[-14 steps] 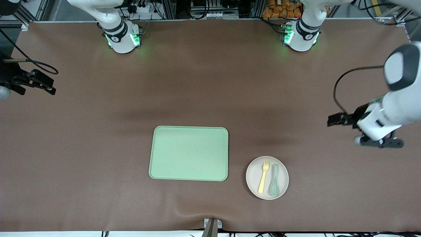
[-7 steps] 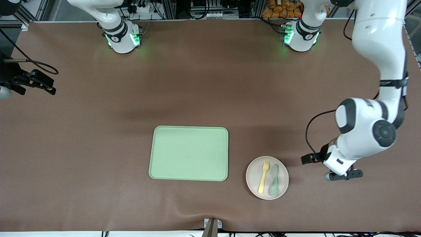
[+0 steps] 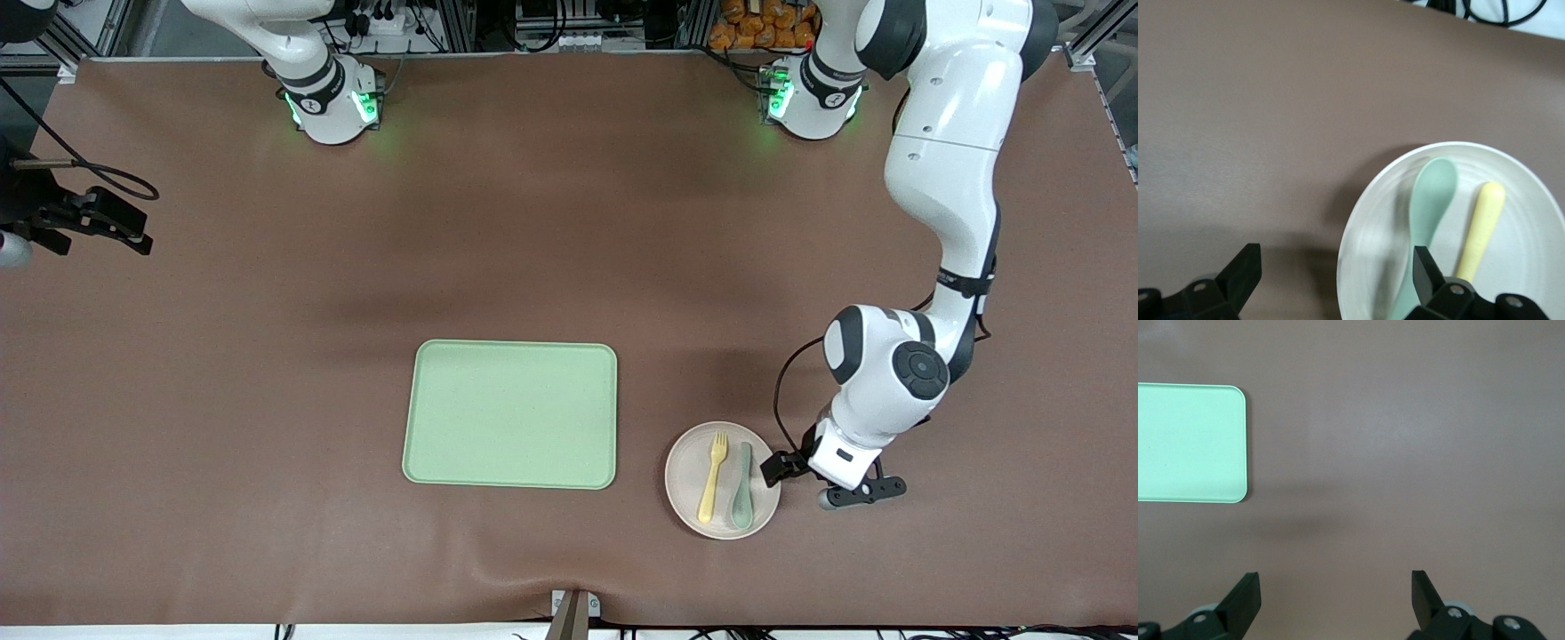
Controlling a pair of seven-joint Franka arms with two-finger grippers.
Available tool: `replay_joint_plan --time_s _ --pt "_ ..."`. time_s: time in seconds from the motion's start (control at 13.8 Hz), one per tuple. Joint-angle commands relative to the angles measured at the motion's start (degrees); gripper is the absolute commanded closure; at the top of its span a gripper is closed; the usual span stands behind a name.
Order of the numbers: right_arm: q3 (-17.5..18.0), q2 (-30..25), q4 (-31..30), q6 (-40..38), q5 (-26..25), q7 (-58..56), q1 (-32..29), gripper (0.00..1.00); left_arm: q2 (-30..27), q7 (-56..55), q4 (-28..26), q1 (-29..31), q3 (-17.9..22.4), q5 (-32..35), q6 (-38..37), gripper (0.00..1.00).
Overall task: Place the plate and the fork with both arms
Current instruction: 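Reach the left gripper down to the white plate's rim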
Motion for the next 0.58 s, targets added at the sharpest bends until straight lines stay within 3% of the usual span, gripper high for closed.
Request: replay_joint_plan --time_s 0.0,0.51 --pt "0.3 0.3 0.9 -0.6 0.6 0.8 -0.5 0.00 2.7 0.8 1.3 -0.6 0.3 -0.3 0.7 0.00" --pt "0.3 0.3 0.8 -0.8 0.6 0.7 -0.5 0.00 4.5 0.8 1.5 -1.0 0.3 -0.3 3.8 0.00"
